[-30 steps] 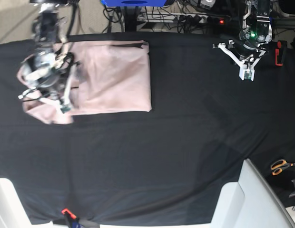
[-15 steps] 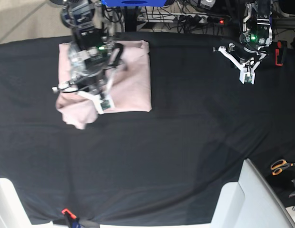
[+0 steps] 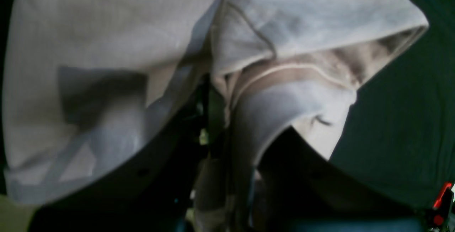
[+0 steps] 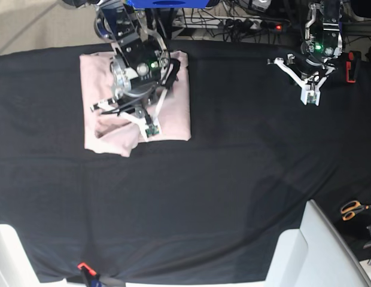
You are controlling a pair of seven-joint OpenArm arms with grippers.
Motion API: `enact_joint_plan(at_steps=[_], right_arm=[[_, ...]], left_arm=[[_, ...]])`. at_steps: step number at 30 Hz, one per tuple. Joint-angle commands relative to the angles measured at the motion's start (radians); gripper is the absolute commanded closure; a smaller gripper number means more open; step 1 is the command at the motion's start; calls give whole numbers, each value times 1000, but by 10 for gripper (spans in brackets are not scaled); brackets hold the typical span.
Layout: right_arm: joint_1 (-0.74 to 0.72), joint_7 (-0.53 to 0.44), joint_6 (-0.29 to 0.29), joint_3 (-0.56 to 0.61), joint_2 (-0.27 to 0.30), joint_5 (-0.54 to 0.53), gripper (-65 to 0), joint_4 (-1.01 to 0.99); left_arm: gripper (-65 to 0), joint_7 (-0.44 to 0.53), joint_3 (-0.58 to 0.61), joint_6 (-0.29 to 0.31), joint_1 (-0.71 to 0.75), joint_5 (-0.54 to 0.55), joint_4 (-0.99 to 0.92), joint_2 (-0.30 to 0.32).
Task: Fold the T-shirt properly
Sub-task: 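Press and smooth the top of the bundle with the right gripper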
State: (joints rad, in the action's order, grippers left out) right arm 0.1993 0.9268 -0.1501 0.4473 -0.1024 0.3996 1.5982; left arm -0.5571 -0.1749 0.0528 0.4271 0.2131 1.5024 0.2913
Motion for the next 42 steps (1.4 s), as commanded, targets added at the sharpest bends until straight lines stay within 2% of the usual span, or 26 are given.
enact_joint_plan(at_steps=[1,10,13,16,18,20,22,28,33,36,38,40,42], right_arm=[[-7,-13,-9,3,-9,6,0,12],[-10,-15,-9,2,-12,3,-3,14],[-10,-16,-9,3,-12,3,-80,14],[-10,-16,-9,21,-12,3,-218,14],[-10,-16,-6,55,-12,3,-281,14],[-10,-16,-4,92,-12,0,-312,14],[-10,-12,-4,123,-9,-57,-318,18],[-57,25,-4,184,2,-284,-315,15],[-122,41,-4,368,22,-311,-314,41],[-131,31,-4,388,92,-311,-312,164],[-120,31,-7,339,140,-310,-299,287],[-93,31,-7,253,183,-310,-209,390],[-60,31,-7,115,192,-310,-33,419]], left_arm=[[0,15,-5,-1,0,-2,11,15],[0,15,-5,-1,0,-2,10,15],[0,15,-5,-1,0,-2,10,15],[0,15,-5,-1,0,-2,10,15],[0,15,-5,-1,0,-2,10,15],[0,15,-5,-1,0,-2,10,15],[0,15,-5,-1,0,-2,10,15],[0,15,-10,-1,0,-2,10,15],[0,15,-13,-1,0,-2,10,16],[0,15,-15,-1,0,-2,10,16],[0,15,-15,-1,0,-2,10,16],[0,15,-16,-1,0,-2,8,18],[0,15,-16,-1,0,-2,8,19]])
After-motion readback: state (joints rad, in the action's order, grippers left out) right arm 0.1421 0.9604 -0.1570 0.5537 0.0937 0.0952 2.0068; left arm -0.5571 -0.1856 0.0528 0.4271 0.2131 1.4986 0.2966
